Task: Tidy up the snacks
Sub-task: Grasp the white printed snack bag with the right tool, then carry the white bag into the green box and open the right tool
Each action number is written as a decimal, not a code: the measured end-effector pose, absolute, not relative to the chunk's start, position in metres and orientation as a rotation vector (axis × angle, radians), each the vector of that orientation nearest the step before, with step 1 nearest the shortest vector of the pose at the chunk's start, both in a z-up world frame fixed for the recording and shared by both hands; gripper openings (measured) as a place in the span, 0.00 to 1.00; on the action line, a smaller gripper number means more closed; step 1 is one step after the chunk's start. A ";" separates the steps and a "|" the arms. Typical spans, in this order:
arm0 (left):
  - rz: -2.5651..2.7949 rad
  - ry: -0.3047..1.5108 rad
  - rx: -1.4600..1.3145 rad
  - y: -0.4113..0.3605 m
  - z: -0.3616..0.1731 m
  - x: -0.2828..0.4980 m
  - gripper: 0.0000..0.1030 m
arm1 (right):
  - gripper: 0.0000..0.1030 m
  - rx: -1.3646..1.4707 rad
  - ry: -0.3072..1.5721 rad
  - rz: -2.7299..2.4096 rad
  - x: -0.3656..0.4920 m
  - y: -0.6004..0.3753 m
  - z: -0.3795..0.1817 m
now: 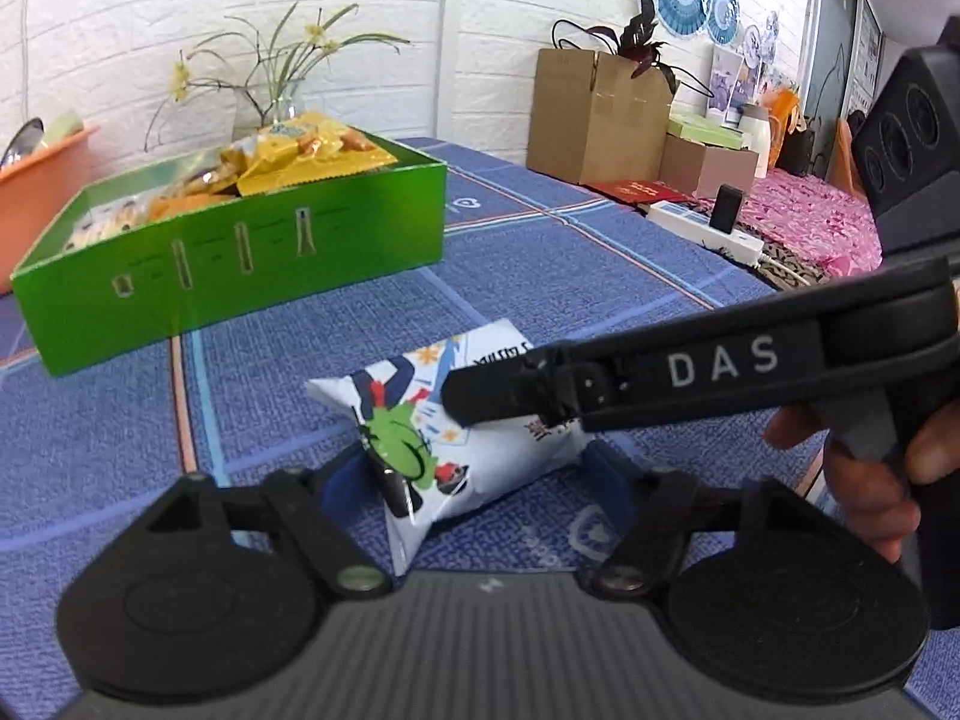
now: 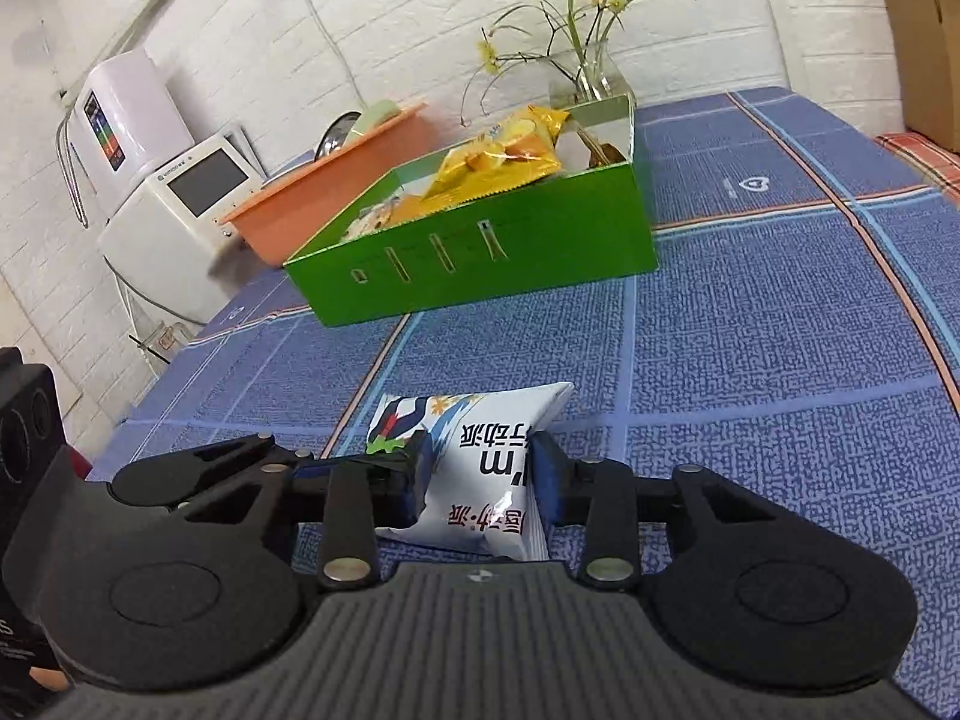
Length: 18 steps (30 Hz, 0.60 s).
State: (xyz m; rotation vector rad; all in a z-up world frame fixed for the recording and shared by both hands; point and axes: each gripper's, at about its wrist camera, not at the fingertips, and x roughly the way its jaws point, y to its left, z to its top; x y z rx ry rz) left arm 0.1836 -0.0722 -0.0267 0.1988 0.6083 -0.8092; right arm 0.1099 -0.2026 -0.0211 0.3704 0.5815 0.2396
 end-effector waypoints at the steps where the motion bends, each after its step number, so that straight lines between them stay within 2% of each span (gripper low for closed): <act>1: -0.807 0.610 0.187 -0.070 -0.026 0.183 0.69 | 0.58 0.376 0.577 0.243 0.109 -0.205 -0.020; 8: -0.788 0.582 0.144 -0.055 -0.015 0.179 0.65 | 0.56 0.393 0.546 0.278 0.110 -0.196 -0.010; 12: -0.767 0.546 0.088 -0.036 0.001 0.179 0.58 | 0.56 0.358 0.498 0.339 0.114 -0.186 0.004; 18: -0.685 0.445 0.082 -0.017 0.035 0.194 0.58 | 0.56 0.302 0.392 0.405 0.142 -0.166 0.038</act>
